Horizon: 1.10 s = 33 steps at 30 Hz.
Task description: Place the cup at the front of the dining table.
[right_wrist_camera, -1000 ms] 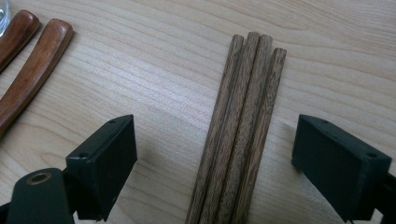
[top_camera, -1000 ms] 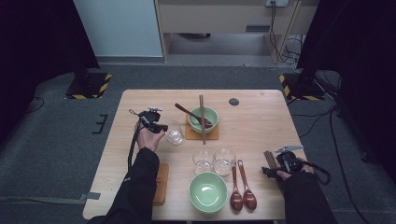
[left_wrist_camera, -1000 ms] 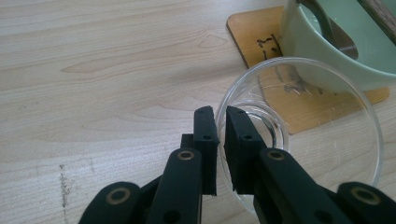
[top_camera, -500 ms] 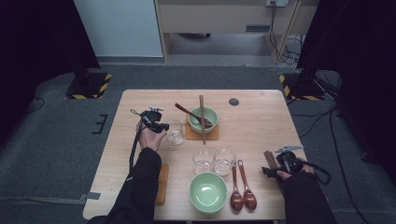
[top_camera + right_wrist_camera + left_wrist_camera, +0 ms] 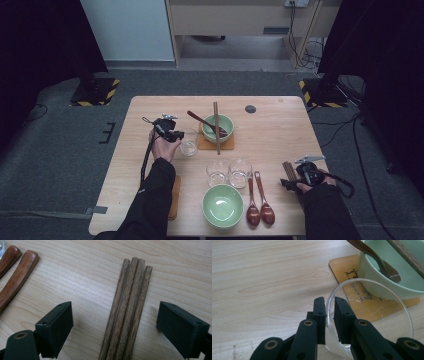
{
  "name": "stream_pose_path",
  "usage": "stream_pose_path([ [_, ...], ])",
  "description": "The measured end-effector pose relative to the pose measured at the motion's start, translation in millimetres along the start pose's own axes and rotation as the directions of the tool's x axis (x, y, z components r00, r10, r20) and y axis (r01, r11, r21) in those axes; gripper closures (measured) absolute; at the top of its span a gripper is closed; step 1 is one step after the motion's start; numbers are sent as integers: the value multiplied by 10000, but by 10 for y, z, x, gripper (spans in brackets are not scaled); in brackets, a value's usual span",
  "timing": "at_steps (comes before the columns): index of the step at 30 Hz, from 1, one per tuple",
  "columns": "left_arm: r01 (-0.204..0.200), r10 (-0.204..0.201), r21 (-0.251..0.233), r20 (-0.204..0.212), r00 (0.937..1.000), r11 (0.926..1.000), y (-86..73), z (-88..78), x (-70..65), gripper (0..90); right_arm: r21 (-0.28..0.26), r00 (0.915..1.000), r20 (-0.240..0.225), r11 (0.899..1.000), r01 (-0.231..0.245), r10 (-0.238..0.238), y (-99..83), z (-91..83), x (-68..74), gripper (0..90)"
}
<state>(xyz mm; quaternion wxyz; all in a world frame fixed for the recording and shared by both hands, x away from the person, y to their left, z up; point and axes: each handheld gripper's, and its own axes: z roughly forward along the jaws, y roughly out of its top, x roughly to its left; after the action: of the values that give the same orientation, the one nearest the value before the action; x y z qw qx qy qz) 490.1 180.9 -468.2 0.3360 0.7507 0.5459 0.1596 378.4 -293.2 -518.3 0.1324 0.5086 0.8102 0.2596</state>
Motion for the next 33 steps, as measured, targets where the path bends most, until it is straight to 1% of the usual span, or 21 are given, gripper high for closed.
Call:
stream_pose_path([
  [3, -57, 58, -94, 74, 10000, 9999, -1, -15, 13, 794, 6, 10000, -17, 10000, 12, -12, 1, -1, 0, 138],
  [4, -46, 48, -250, 97, 9999, 9997, -3, -26, 18, 790, 2, 10000, -18, 10000, 16, -16, 1, -1, 1, 138],
  [5, -52, 57, -474, 100, 9999, 9989, -4, -43, 23, 757, 5, 10000, -15, 10000, 13, -13, 1, -1, 1, 138],
  [8, -211, 224, -944, 126, 9997, 9953, 3, -120, 36, 667, -5, 10000, 1, 10000, 12, -12, 1, -1, 2, 138],
  [12, -538, 556, -1196, 113, 9984, 9914, -3, -239, 36, 613, 4, 10000, 2, 10000, 36, -36, 2, 3, 8, 138],
  [14, -597, 631, -1399, 198, 9978, 9884, -26, -298, 32, 580, 11, 10000, 2, 10000, 13, -13, 3, 2, 12, 138],
  [16, -788, 835, -1520, 249, 9962, 9852, -59, -350, 28, 539, 16, 10000, 14, 10000, 25, -25, 2, 4, 14, 138],
  [19, -1098, 1158, -1597, 289, 9929, 9810, -138, -441, 20, 511, 18, 10000, 31, 10000, 41, -41, 2, 2, 15, 138],
  [22, -1456, 1520, -1653, 268, 9880, 9754, -244, -535, 16, 474, 39, 10000, 24, 10000, 25, -26, 5, 6, 22, 137],
  [24, -1538, 1625, -1714, 374, 9860, 9731, -339, -592, 9, 450, 35, 10000, 16, 10000, 85, -85, 8, 12, 26, 136],
  [25, -1642, 1725, -1649, 370, 9843, 9725, -377, -611, 6, 437, 42, 10000, 25, 10000, 82, -82, 9, 13, 29, 136],
  [27, -1764, 1849, -1636, 380, 9820, 9706, -437, -640, -3, 403, 45, 10000, 30, 10000, 84, -84, 10, 13, 31, 137],
  [28, -1764, 1849, -1636, 380, 9820, 9706, -437, -640, -3, 390, 45, 10000, 30, 10000, 84, -84, 10, 13, 31, 137],
  [29, -1822, 1930, -1677, 503, 9799, 9689, -509, -675, -19, 376, 29, 9999, 39, 9999, 119, -119, 9, 12, 28, 136],
  [31, -1911, 2041, -1611, 686, 9765, 9683, -582, -710, -34, 354, 43, 10000, 33, 10000, 45, -46, 8, 7, 30, 136],
  [33, -1989, 2131, -1599, 774, 9740, 9669, -663, -749, -47, 333, 47, 10000, 36, 10000, 39, -39, 7, 7, 27, 136],
])
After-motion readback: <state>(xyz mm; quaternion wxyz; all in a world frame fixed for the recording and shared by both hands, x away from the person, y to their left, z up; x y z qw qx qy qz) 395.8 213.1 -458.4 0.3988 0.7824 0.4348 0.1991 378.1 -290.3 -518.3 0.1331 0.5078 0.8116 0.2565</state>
